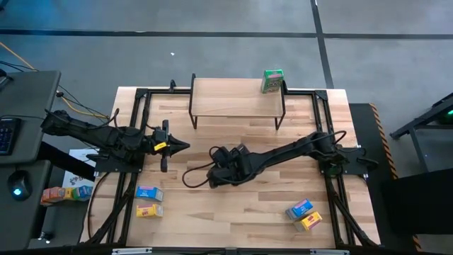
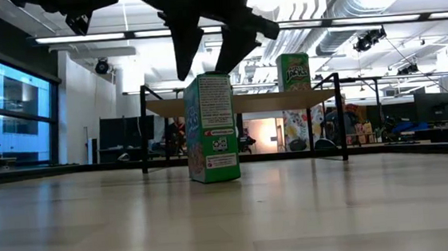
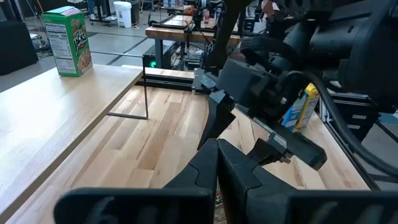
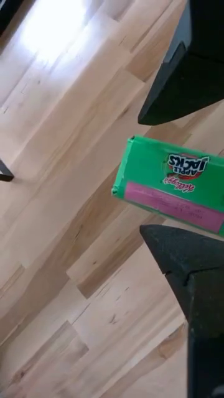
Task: Stack cereal on shelf
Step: Put the green cereal box on the shelf
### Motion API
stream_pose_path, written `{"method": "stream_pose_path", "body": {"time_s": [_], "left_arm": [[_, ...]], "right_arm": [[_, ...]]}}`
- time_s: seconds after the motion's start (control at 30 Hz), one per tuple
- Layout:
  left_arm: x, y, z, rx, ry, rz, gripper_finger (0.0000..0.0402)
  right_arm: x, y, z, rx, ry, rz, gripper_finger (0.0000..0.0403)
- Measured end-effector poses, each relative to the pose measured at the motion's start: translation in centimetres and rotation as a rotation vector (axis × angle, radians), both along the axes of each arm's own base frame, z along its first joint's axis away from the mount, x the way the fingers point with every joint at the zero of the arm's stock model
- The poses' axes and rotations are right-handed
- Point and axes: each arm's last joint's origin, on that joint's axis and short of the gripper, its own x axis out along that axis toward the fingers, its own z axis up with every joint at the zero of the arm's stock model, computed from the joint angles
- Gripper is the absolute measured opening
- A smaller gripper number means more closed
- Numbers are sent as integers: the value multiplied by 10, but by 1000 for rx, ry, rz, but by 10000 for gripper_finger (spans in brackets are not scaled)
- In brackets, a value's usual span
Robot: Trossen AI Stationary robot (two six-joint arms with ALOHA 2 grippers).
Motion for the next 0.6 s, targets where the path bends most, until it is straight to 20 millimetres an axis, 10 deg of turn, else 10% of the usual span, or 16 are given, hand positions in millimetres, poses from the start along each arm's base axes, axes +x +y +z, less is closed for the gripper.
{"method": "stream_pose_path", "body": {"time_s": [0.6], "left_arm": [[0,0,-2,3,17,0,0]], "right_arm": [[1,8,-32,70,68,-92,275]]}}
